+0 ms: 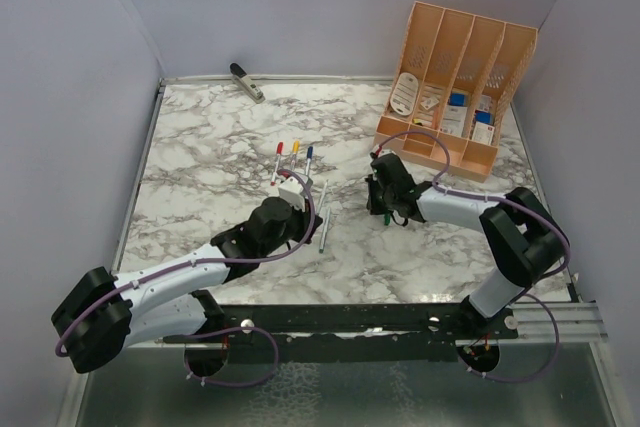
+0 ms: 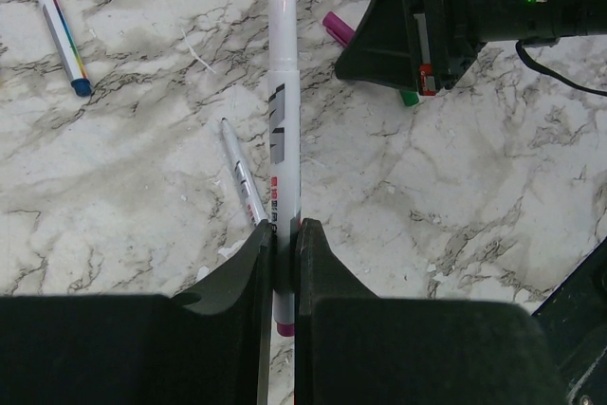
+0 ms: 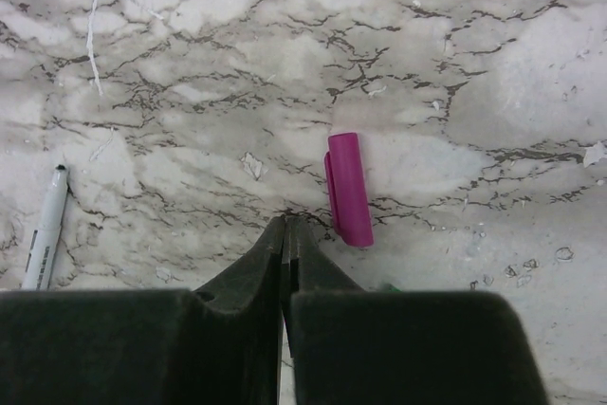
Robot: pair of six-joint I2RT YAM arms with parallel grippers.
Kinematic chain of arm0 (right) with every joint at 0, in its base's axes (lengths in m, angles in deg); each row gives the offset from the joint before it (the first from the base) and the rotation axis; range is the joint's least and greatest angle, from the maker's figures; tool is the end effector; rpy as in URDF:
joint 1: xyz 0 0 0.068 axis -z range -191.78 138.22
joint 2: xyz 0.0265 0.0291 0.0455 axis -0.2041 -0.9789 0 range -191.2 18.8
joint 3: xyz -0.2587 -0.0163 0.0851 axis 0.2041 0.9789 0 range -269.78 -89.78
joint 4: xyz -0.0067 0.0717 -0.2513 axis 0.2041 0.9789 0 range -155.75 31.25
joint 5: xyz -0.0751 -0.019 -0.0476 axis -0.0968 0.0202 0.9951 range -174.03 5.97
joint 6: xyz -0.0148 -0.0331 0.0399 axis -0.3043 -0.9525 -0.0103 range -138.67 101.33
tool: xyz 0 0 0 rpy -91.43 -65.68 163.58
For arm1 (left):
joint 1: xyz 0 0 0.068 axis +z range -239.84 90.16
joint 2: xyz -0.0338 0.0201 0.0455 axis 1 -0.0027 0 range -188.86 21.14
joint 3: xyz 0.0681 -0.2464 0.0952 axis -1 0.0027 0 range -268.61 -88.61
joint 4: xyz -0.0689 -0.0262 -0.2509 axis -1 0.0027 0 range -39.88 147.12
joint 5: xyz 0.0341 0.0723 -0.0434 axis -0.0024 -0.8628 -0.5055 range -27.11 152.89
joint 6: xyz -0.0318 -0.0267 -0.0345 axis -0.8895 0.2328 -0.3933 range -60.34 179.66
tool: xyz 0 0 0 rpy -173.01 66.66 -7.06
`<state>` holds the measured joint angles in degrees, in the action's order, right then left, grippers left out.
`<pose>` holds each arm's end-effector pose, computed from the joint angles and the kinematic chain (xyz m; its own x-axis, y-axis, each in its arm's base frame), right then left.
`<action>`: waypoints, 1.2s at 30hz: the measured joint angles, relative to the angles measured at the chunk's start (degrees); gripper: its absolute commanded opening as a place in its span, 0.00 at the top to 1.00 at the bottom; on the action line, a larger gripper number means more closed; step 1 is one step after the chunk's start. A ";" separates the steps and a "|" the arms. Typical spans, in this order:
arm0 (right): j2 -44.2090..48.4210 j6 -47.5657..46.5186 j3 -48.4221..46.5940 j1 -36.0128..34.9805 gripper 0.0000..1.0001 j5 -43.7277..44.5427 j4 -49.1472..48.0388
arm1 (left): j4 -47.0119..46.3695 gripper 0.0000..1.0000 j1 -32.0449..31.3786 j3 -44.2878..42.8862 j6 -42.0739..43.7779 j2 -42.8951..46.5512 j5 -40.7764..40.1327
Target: Insert the pens into the pen caps
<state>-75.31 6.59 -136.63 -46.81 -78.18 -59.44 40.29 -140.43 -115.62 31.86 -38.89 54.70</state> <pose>0.2594 0.1775 0.1496 -0.8183 -0.0553 -0.5721 -0.1906 0.9652 0.1793 0.1479 -0.1719 0.2158 -0.5390 -0.0709 -0.8393 0.4864 0.7873 -0.3789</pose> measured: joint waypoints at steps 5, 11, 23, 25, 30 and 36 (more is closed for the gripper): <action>-0.46 0.61 -0.35 0.76 0.99 1.70 -0.33 | 0.00 1.00 0.50 0.26 0.00 0.00 0.24; -0.42 1.57 -0.33 1.99 0.99 3.76 -0.15 | -0.15 1.00 1.11 0.26 0.00 -0.42 0.59; -0.39 2.27 -0.33 4.00 0.99 5.77 0.15 | -0.68 1.00 1.79 0.24 0.00 -1.49 1.77; -0.52 2.45 -0.37 4.50 0.99 5.90 0.09 | -0.79 1.00 1.88 0.24 0.00 -1.49 1.79; -2.78 2.56 -2.86 6.29 0.99 6.01 0.09 | -0.81 1.00 2.16 0.24 0.00 -1.51 2.10; -6.49 2.47 -6.97 7.78 0.99 5.92 -0.50 | -0.81 1.00 2.23 0.24 0.00 -1.51 2.21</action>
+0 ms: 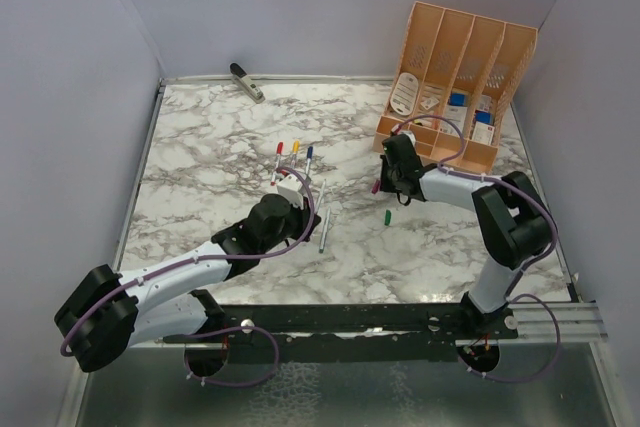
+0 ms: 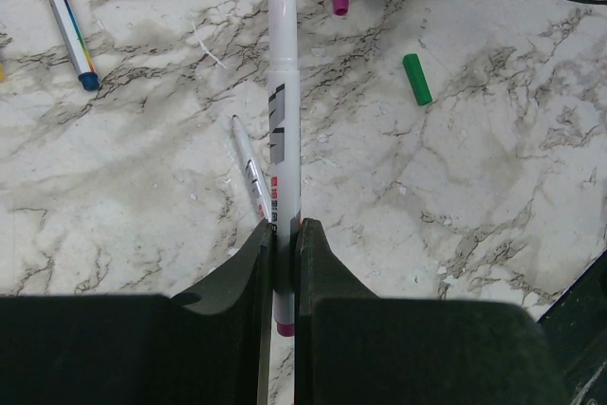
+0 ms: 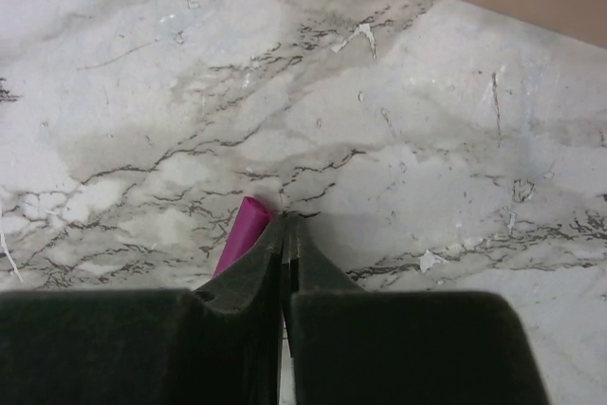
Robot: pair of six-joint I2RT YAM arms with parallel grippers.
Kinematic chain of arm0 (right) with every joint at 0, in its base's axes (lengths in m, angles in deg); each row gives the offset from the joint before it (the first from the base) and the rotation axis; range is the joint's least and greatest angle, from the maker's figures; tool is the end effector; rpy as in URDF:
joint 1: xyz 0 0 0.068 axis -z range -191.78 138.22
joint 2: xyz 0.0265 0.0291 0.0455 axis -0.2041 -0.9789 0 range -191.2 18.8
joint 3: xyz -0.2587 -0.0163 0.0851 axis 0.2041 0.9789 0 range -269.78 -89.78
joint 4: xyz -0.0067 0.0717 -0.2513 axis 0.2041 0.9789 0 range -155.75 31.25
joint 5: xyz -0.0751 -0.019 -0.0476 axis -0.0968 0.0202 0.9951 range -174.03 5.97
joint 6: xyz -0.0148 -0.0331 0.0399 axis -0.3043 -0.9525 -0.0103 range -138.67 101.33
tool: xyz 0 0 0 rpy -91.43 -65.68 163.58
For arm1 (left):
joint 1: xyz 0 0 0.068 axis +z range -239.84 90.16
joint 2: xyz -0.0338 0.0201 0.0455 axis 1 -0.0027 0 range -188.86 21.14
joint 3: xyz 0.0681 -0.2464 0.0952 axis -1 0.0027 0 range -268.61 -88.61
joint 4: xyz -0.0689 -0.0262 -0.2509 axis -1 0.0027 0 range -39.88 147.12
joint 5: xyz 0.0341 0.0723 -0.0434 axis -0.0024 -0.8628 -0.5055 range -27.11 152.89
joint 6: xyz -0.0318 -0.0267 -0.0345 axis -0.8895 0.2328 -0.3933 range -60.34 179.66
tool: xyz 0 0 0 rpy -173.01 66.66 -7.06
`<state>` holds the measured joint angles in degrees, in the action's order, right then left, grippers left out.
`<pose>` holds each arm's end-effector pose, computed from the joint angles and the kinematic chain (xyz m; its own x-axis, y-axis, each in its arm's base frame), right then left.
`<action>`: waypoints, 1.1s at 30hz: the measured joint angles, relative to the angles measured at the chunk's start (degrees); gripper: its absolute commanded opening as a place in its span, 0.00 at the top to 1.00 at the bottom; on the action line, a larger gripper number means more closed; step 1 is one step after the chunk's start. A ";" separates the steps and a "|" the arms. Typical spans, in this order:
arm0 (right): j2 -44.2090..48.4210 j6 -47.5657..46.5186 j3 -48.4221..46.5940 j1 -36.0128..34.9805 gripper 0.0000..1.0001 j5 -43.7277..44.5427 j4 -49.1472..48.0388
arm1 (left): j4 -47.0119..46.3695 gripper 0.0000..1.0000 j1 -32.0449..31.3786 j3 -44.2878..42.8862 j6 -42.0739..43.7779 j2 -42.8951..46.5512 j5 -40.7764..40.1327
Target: Insert the pens into the pen caps
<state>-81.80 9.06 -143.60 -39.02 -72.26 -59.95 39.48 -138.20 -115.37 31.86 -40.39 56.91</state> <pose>0.3111 0.1521 0.1491 -0.7822 0.1096 -0.6133 0.0294 0.9898 0.1395 0.1553 -0.1691 0.2103 -0.5575 -0.0709 -0.8272 0.4749 0.7900 -0.3878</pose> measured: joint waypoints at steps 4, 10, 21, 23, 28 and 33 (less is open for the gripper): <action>-1.11 -0.11 -1.09 0.24 0.99 -0.15 -0.52 | 0.02 1.00 0.17 0.00 0.00 0.00 0.00; -3.13 -0.98 -3.37 0.26 0.99 -0.48 -1.01 | 0.00 1.00 0.37 0.00 0.00 0.00 0.00; -1.57 -0.20 -4.07 0.26 0.67 2.91 2.03 | 0.00 1.00 0.68 0.00 0.11 0.02 0.04; 0.11 0.09 -4.09 0.26 0.62 3.58 3.02 | 0.00 1.00 0.68 0.00 0.17 0.02 0.04; 2.91 0.11 -4.87 0.26 0.57 3.85 3.65 | -0.48 1.00 0.68 0.00 0.15 0.00 0.24; 2.78 -0.02 -5.18 0.26 0.56 2.95 3.87 | -0.94 1.00 0.68 0.00 0.15 -0.24 0.48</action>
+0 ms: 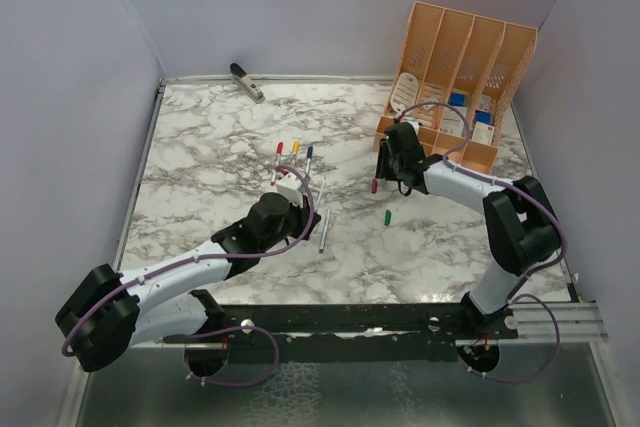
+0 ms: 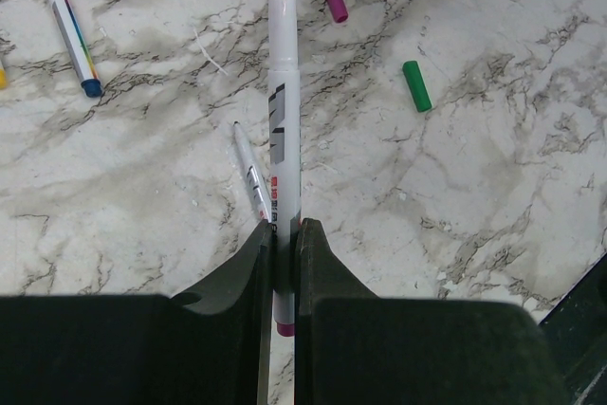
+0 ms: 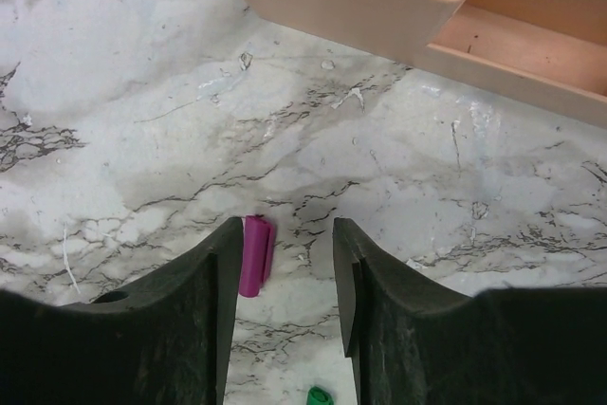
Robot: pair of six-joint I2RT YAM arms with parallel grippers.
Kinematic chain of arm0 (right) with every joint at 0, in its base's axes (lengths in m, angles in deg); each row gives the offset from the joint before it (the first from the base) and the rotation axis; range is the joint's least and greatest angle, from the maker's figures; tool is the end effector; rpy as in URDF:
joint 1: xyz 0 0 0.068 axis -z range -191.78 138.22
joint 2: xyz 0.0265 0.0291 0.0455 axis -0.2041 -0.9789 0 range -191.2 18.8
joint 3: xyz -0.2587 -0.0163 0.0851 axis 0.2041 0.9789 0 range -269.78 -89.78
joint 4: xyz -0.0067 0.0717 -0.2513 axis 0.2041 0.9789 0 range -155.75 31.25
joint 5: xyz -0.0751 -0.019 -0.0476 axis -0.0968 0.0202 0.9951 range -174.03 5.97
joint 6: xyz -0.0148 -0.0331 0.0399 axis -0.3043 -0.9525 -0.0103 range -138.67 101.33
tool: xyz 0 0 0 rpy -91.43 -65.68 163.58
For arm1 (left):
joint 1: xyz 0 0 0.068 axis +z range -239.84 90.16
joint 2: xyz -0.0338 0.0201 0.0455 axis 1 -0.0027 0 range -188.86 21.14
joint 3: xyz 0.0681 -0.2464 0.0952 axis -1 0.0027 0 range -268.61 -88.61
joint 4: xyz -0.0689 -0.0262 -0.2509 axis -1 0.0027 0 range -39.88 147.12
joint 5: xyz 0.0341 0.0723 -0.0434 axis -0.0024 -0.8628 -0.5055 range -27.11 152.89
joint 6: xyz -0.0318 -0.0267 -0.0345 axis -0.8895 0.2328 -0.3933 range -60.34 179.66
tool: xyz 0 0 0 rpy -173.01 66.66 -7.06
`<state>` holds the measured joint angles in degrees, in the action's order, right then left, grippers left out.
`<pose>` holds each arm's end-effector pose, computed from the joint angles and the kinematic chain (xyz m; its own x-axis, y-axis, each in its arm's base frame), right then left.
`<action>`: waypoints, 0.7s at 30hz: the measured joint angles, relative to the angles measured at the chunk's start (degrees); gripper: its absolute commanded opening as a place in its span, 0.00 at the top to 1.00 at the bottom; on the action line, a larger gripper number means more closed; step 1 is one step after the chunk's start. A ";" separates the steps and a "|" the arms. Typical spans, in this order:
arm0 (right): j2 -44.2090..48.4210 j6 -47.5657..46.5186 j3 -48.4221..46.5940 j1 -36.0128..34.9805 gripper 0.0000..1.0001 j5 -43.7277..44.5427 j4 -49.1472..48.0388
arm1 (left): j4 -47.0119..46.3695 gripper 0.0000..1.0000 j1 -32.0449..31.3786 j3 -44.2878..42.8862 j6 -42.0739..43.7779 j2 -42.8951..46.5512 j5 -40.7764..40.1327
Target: Insert the pens into the pen caps
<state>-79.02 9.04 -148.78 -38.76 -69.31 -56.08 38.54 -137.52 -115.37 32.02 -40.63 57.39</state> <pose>0.3216 0.1537 0.1870 -0.7250 0.1355 -0.6752 0.0546 0.9887 0.1398 0.1579 -0.1683 0.2110 -0.5511 -0.0804 -0.8305 0.4754 0.7877 -0.3918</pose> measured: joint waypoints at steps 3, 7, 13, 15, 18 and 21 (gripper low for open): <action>-0.17 -0.50 0.00 -0.33 0.56 -0.63 0.02 | 0.00 1.00 0.02 0.00 0.02 -0.17 0.02; -1.49 -1.07 -0.81 -1.31 0.55 -0.68 0.26 | -0.02 1.00 0.07 0.00 0.09 -0.35 0.04; -4.15 -1.44 -2.80 -3.52 0.55 -0.63 0.48 | -0.02 1.00 0.07 0.00 0.09 -0.70 0.04; -4.79 -1.42 -3.34 -4.17 0.55 -0.42 0.85 | -0.07 1.00 0.07 0.00 0.09 -0.70 0.04; -6.01 -1.16 -4.04 -5.31 0.55 0.90 1.62 | -0.09 1.00 0.11 0.00 0.11 -0.70 0.04; -7.65 -0.42 -4.72 -6.38 0.55 2.97 3.04 | -0.09 1.00 0.22 0.00 0.11 -0.70 0.04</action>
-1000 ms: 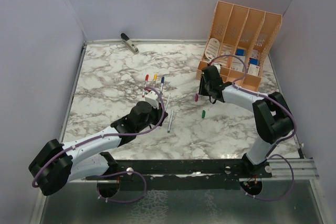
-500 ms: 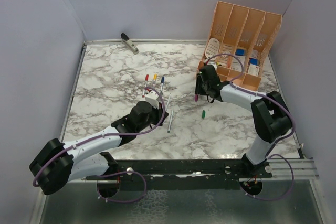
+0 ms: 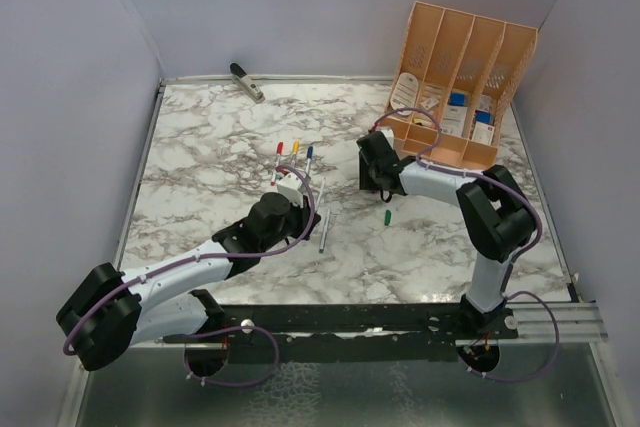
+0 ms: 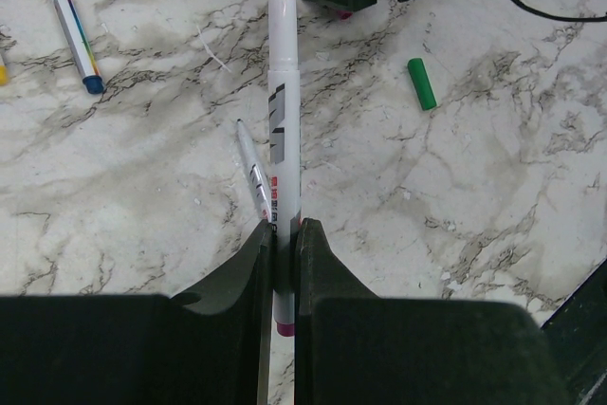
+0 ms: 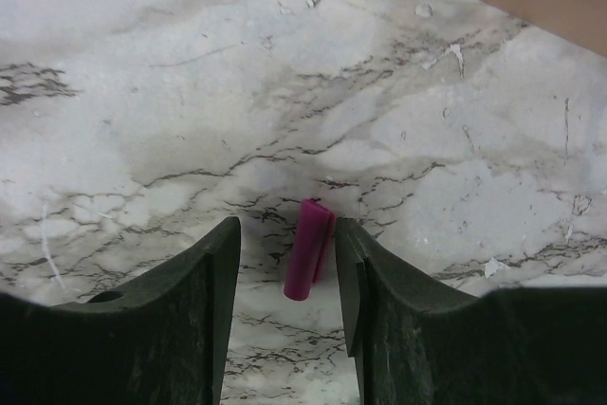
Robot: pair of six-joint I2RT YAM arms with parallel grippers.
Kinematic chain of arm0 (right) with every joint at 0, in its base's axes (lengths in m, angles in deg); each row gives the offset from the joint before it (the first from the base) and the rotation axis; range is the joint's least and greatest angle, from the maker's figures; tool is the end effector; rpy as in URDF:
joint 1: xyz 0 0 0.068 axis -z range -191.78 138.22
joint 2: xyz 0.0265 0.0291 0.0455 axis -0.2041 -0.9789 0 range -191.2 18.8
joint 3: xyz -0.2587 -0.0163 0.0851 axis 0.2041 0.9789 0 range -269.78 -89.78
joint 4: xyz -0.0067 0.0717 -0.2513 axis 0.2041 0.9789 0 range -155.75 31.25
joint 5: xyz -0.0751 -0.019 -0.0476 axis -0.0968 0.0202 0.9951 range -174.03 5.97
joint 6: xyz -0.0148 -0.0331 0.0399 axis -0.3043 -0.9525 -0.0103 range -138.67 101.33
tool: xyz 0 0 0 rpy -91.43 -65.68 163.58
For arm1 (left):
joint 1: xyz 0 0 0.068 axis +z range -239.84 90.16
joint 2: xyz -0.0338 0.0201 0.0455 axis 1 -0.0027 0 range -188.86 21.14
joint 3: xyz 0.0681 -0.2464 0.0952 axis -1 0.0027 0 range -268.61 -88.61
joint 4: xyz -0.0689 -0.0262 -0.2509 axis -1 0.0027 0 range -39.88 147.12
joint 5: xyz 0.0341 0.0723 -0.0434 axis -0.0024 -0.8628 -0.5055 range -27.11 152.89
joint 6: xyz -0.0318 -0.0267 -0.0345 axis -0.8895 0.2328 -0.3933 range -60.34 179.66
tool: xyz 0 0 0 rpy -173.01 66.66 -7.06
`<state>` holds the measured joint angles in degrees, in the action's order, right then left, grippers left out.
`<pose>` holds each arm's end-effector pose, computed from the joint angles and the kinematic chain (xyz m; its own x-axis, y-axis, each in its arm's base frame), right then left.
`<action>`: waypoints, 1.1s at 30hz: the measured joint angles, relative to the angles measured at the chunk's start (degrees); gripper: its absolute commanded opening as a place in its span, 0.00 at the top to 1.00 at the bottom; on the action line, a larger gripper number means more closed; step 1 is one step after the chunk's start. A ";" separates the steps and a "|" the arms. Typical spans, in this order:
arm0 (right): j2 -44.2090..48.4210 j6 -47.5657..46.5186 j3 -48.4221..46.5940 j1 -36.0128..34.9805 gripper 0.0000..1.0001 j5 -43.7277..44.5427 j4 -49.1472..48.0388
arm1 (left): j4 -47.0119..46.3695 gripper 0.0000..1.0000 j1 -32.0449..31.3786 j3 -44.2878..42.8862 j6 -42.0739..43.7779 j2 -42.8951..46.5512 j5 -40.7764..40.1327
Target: Insert the pens into the pen caps
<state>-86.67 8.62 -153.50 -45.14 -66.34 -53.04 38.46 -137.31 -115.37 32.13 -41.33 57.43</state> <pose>0.3199 0.1977 0.1618 -0.7765 0.0117 -0.6300 -0.0230 0.9986 0.0469 0.1593 -0.1686 0.2086 -0.5562 -0.0741 -0.8277 0.4711 0.7924 -0.3876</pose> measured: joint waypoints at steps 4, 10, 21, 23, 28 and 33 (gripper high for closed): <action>-1.22 1.18 -0.22 -0.83 0.55 2.71 1.55 | 0.02 1.00 0.13 0.00 0.00 0.04 0.00; -1.46 2.62 -0.61 -1.14 0.55 4.37 2.51 | 0.00 1.00 0.15 0.02 0.00 0.13 0.00; -1.75 4.94 -0.92 -1.14 0.58 4.50 2.84 | 0.00 1.00 0.26 0.02 0.00 0.17 -0.02; -1.77 5.46 -0.90 -1.14 0.59 4.44 2.84 | 0.00 1.00 0.26 0.02 0.00 0.17 0.00; -1.79 6.49 -0.83 -1.14 0.61 4.31 2.95 | 0.00 1.00 0.26 0.02 0.00 0.17 0.00; -1.79 7.52 -0.83 -1.14 0.61 3.91 3.15 | 0.00 1.00 0.26 0.02 0.00 0.17 0.00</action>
<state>-88.47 16.14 -154.33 -46.28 -62.43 -49.89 38.46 -137.04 -115.35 32.13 -41.16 57.43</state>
